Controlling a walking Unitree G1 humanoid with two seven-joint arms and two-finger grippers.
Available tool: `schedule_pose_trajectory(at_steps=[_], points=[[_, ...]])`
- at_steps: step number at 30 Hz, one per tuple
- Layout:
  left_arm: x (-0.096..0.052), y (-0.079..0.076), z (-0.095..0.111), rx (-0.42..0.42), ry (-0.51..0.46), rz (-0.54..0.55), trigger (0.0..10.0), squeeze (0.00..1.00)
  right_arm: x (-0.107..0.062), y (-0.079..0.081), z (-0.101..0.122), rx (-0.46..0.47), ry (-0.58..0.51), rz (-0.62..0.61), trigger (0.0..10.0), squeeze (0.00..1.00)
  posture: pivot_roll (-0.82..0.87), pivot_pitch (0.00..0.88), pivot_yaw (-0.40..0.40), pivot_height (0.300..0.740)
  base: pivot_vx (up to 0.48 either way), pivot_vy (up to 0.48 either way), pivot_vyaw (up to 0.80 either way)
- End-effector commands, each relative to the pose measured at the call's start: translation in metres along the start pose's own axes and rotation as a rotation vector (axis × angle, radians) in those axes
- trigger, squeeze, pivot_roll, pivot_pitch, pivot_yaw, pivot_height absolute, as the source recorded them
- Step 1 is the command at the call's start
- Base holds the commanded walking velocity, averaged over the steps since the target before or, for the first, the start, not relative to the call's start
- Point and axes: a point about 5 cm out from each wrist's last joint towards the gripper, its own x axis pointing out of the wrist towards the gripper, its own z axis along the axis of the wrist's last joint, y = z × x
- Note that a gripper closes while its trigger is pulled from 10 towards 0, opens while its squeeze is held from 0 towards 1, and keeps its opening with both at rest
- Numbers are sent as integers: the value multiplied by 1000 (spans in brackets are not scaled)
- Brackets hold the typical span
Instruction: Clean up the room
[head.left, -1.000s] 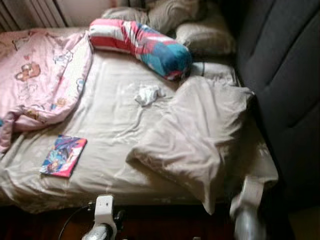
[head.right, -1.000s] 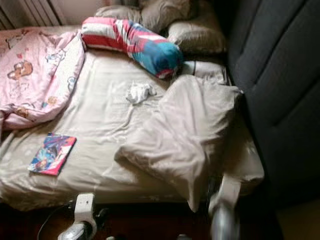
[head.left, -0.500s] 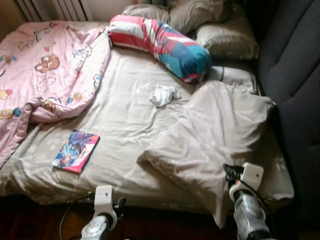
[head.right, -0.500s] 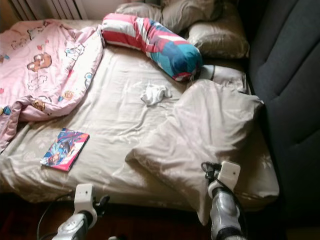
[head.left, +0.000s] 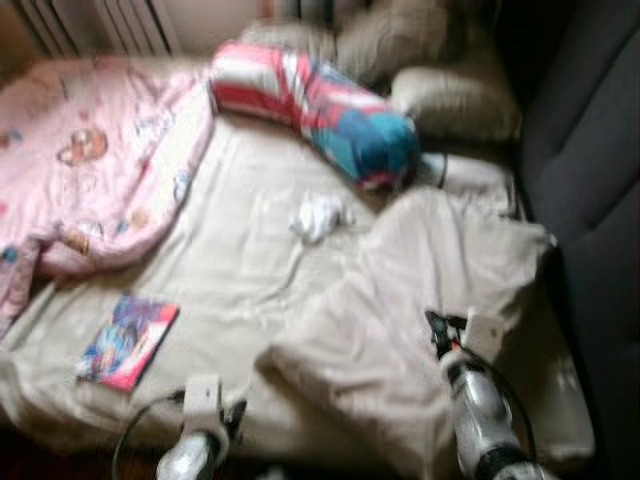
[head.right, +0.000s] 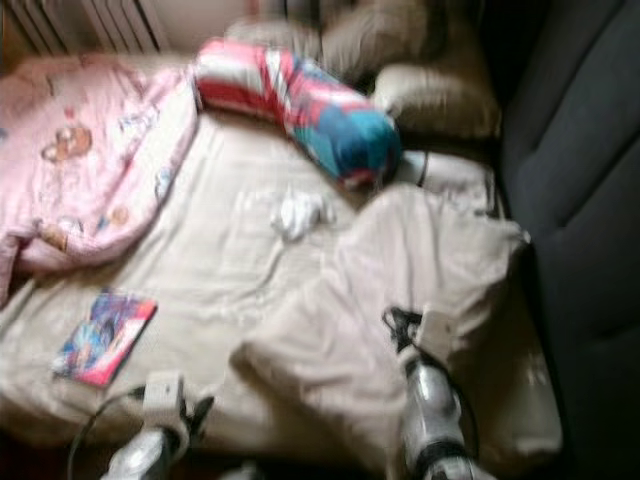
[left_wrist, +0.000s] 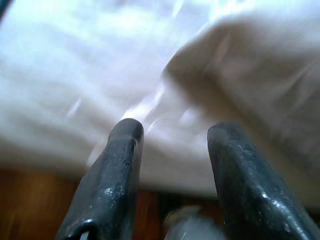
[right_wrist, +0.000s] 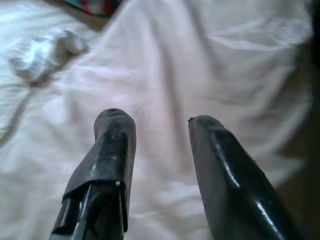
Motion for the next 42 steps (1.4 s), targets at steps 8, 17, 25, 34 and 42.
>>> schedule_pose_trajectory(at_steps=[8, 17, 25, 34, 42], points=[[-6, 1, -15, -4, 45, 9, 10000, 0, -18, -15, -36, 0, 170, -61, 10000, 0, -63, 203, 16, 740, 0, 0, 0], [-7, 3, -17, 10, 58, 9, 10000, 0, -26, -15, -48, 58, 202, -72, 10000, 1000, -64, 202, 23, 740, 0, 0, 0], [-8, 6, -18, 25, 69, 6, 10000, 0, -28, -15, -53, 137, 235, -83, 10000, 1000, -66, 197, 32, 740, 0, 0, 0], [-8, 4, -22, 45, 90, -4, 10000, 0, -40, -17, -76, 209, 394, -123, 10000, 1000, -59, 193, 37, 740, 0, 0, 0], [-8, 5, -22, 58, 98, -6, 10000, 0, -49, -14, -90, 291, 499, -102, 10000, 510, -49, 190, 43, 740, 0, 0, 0]])
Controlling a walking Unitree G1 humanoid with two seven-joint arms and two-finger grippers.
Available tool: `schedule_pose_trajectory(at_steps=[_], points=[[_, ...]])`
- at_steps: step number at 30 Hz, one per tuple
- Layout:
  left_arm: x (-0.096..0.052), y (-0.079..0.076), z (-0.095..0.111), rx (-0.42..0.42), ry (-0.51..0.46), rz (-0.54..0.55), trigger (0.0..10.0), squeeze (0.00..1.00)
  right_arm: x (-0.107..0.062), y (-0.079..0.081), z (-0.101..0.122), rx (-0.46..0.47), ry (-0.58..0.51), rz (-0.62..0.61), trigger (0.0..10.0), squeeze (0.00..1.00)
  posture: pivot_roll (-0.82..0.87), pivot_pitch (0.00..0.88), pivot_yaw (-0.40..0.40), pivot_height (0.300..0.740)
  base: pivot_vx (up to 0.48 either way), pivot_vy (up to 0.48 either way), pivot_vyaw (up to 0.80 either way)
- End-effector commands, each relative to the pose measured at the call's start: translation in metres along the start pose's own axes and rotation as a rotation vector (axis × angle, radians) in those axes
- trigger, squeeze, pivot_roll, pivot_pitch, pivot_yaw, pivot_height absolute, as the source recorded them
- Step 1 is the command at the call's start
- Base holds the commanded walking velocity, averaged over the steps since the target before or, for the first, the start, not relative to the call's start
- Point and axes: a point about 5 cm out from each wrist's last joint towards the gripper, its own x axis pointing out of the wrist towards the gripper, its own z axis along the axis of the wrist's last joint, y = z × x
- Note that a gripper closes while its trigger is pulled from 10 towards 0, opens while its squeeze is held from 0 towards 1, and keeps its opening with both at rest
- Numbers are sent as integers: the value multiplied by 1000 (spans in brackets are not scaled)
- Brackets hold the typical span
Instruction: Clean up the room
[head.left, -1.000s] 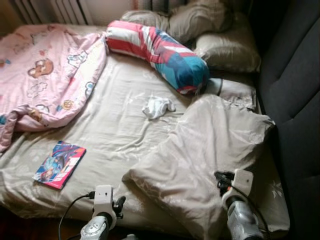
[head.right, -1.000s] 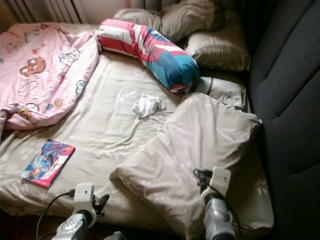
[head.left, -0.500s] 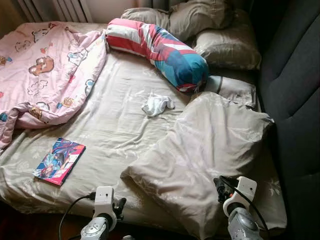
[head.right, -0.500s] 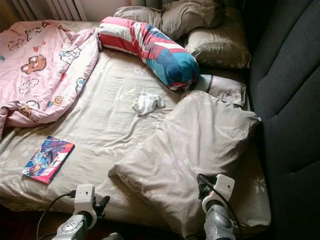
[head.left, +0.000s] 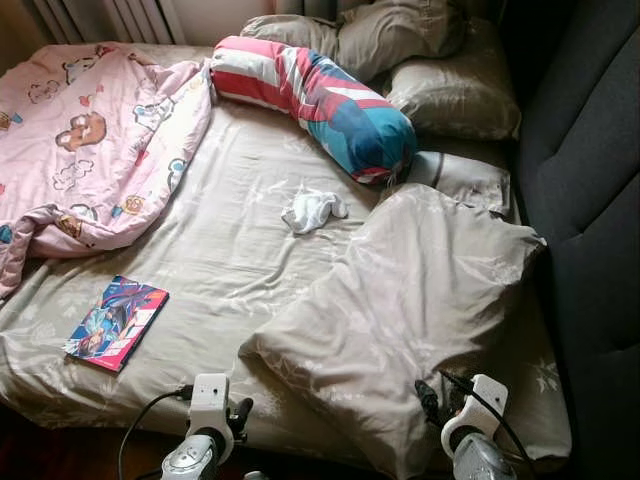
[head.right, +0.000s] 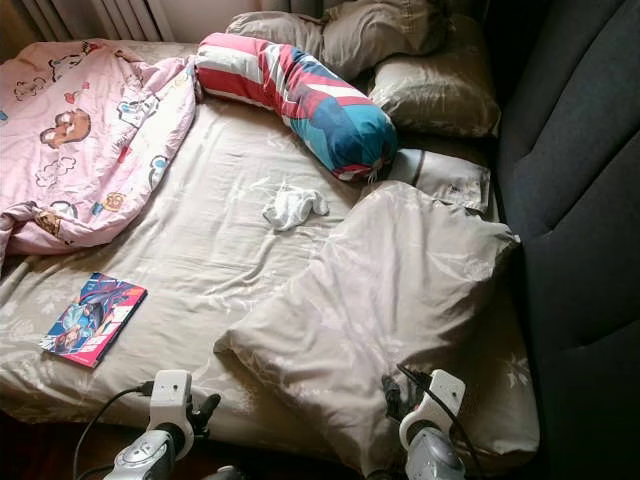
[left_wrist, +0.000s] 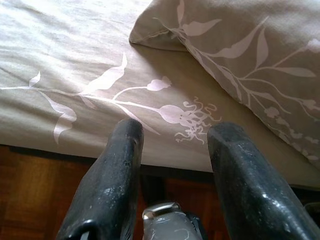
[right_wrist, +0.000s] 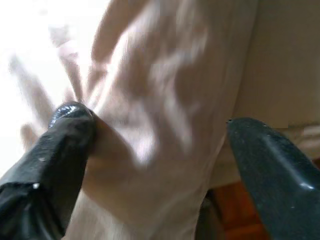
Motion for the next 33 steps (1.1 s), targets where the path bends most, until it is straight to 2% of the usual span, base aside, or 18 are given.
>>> schedule_pose_trajectory(at_steps=[1, 6, 10, 11, 33], points=[[-5, 4, -13, 20, 56, 7, 10000, 0, -4, -3, -18, 48, 70, 21, 10000, 0, -37, 189, 47, 740, 0, 0, 0], [-6, 5, -14, 33, 55, 1, 10000, 0, -3, 3, -16, 71, 49, 101, 10000, 0, -33, 188, 53, 740, 0, 0, 0], [-6, 5, -14, 49, 56, -9, 10000, 0, -4, 1, -18, 52, 67, 73, 10000, 0, -33, 189, 59, 740, 0, 0, 0], [-6, 4, -15, 64, 56, -23, 10000, 0, -5, -1, -25, 42, 107, 42, 10000, 0, -23, 193, 66, 740, 0, 0, 0], [-6, 4, -15, 64, 56, -23, 10000, 0, -5, -1, -25, 42, 107, 42, 10000, 0, -23, 193, 66, 740, 0, 0, 0]])
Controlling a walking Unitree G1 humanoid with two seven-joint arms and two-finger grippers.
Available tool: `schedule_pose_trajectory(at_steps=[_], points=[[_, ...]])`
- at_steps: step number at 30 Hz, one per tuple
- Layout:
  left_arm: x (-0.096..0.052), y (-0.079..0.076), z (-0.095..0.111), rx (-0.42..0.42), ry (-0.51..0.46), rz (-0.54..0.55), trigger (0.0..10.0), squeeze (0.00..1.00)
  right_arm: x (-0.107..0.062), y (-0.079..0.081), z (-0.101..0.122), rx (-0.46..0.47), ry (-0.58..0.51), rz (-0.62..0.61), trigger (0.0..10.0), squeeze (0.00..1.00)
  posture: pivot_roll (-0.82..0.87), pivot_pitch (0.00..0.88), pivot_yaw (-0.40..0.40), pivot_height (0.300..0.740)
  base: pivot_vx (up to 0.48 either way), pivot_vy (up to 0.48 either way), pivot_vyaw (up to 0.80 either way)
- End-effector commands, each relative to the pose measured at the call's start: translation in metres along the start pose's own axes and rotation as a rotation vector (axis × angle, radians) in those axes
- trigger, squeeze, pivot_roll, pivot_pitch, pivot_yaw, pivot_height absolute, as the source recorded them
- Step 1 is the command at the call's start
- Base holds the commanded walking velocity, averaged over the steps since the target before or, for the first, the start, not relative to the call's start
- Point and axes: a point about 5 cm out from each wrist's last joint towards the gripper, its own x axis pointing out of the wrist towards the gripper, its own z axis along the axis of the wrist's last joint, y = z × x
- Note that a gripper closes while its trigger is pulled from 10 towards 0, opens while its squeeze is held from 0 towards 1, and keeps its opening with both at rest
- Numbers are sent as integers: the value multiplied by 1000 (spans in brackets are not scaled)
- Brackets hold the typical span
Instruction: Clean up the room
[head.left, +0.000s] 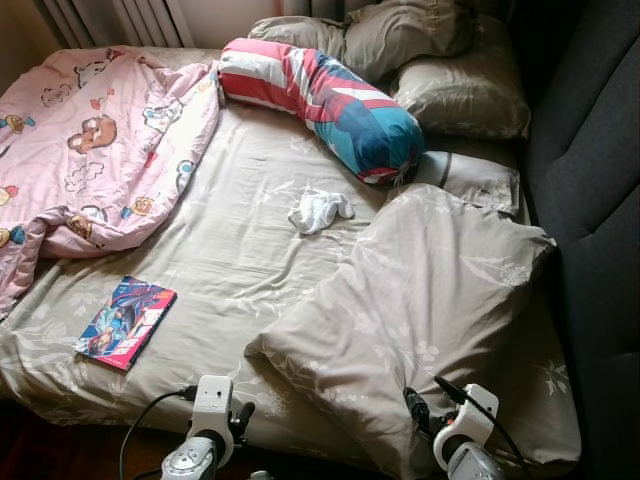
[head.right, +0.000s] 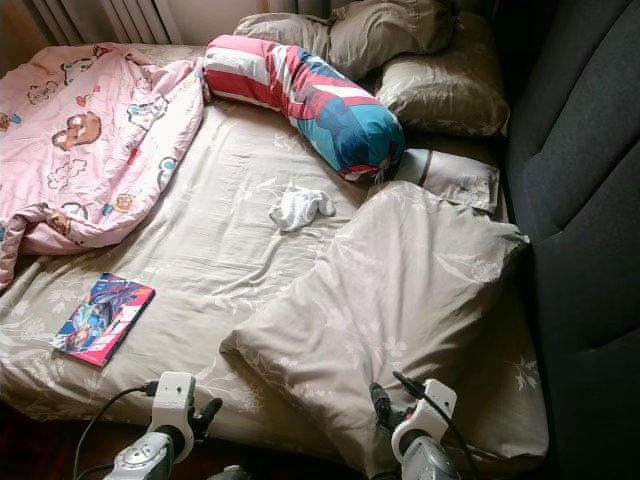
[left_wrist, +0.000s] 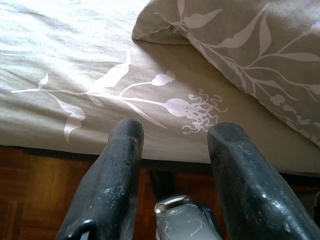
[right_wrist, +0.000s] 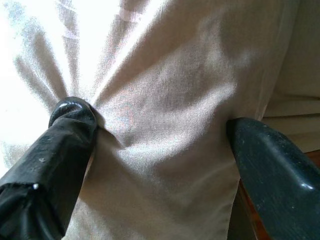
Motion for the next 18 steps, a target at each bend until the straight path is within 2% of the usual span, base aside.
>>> schedule_pose_trajectory(at_steps=[1, 7, 8, 12, 18], points=[[-5, 4, -13, 8, 43, 3, 10000, 0, -3, -5, -13, 2, 50, -19, 10000, 0, -23, 193, 66, 740, 0, 0, 0], [-5, 4, -13, 8, 43, 3, 10000, 0, -3, -5, -13, 2, 50, -19, 10000, 0, -23, 193, 66, 740, 0, 0, 0], [-7, 11, -9, 45, 3, -16, 10000, 0, -1, -2, -9, -45, 34, -33, 10000, 0, 109, 301, 160, 740, 0, 0, 0], [-11, 22, -2, 92, -58, -36, 10000, 0, 2, 7, 4, -119, -41, -25, 10000, 0, 111, 300, 164, 740, 0, 0, 0], [-11, 25, 3, 91, -79, -33, 10000, 0, 3, 12, 9, -122, -71, -4, 10000, 0, 107, 294, 166, 740, 0, 0, 0]])
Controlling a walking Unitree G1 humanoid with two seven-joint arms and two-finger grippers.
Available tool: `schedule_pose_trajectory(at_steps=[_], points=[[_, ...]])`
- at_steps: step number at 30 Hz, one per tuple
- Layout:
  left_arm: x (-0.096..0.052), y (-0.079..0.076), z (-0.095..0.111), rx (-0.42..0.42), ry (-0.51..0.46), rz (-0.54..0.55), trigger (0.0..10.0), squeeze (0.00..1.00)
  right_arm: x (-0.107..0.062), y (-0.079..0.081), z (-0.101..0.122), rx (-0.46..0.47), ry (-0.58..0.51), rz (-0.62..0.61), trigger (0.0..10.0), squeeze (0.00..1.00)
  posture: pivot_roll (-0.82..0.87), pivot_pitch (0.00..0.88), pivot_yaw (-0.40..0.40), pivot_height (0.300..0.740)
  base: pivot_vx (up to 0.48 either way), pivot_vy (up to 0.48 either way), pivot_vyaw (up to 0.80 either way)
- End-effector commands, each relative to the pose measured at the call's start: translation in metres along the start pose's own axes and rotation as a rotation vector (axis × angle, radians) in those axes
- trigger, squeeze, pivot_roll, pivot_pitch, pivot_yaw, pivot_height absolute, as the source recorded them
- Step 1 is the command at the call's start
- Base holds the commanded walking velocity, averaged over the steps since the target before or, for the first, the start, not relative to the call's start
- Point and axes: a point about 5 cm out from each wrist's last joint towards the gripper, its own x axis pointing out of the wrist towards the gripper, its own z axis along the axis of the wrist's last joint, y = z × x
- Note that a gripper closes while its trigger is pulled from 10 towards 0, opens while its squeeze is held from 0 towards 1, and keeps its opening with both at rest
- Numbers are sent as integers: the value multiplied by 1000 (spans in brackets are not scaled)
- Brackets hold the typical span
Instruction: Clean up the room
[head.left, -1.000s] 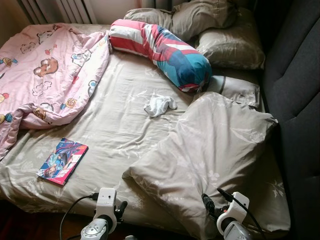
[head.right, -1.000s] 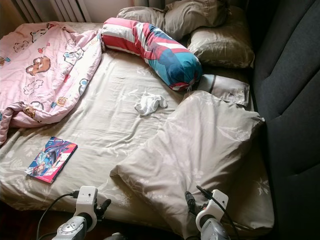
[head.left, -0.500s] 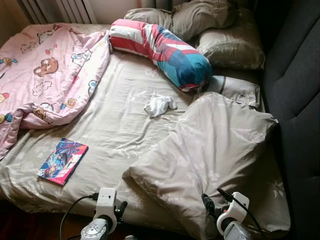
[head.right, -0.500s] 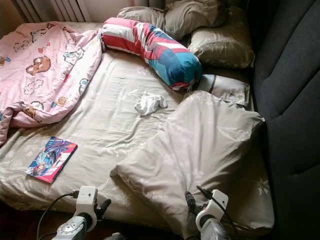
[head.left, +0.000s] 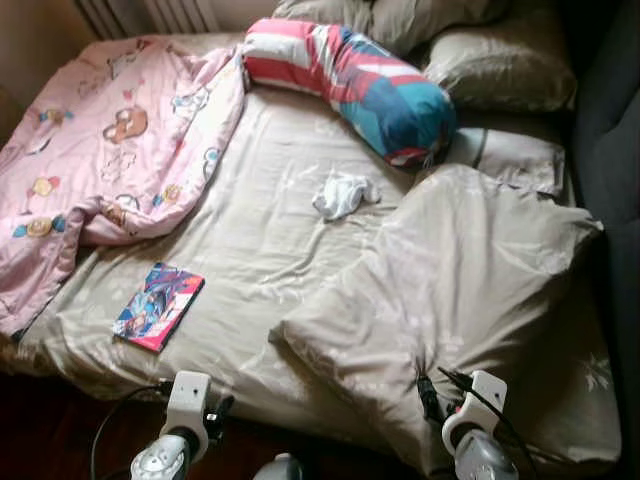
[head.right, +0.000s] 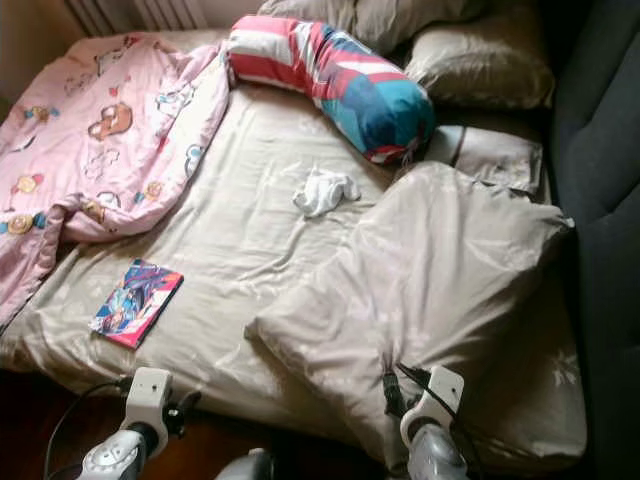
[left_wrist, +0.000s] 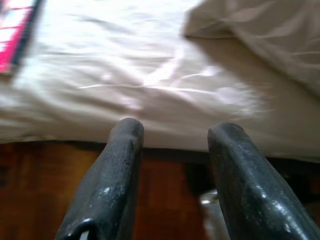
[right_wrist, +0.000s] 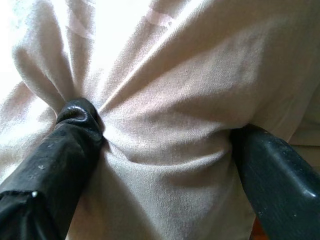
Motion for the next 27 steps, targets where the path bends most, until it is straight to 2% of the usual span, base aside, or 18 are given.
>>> schedule_pose_trajectory(at_steps=[1, 8, 9, 10, 11, 12, 19, 21, 27], points=[[-5, 4, -6, 11, 14, 3, 10000, 0, -1, 9, -9, -16, 34, 28, 10000, 0, 107, 292, 165, 740, 0, 0, 0], [-1, 5, 5, 4, -37, -1, 10000, 0, -1, 9, -9, -57, 34, -7, 10000, 0, 114, 287, 162, 740, 0, 0, 0], [-1, 5, 6, 2, -42, -2, 10000, 0, -1, 10, -11, -70, 41, -6, 8706, 0, 116, 285, 161, 740, 0, 0, 0], [0, 5, 7, 0, -45, -2, 10000, 0, -1, 10, -11, -80, 46, -5, 8706, 0, 117, 285, 161, 740, 0, 0, 0], [0, 5, 8, -5, -49, -1, 10000, 0, -1, 11, -12, -87, 50, 0, 6275, 0, 120, 285, 162, 740, 0, 0, 0], [1, 6, 11, -35, -59, 10, 10000, 0, -1, 11, -13, -98, 64, 1, 0, 0, 125, 285, 163, 740, 0, 0, 0], [4, 9, 20, -66, -95, 21, 10000, 0, -1, 12, -15, -95, 72, -7, 0, 0, 126, 283, 165, 740, 0, 0, 0], [6, 12, 27, -110, -118, 43, 10000, 0, -1, 12, -16, -105, 83, -14, 0, 0, 124, 280, 165, 740, 0, 0, 0], [8, 11, 33, -123, -138, 43, 10000, 0, -1, 12, -17, -112, 91, -23, 0, 0, 117, 276, 165, 740, 0, 0, 0]])
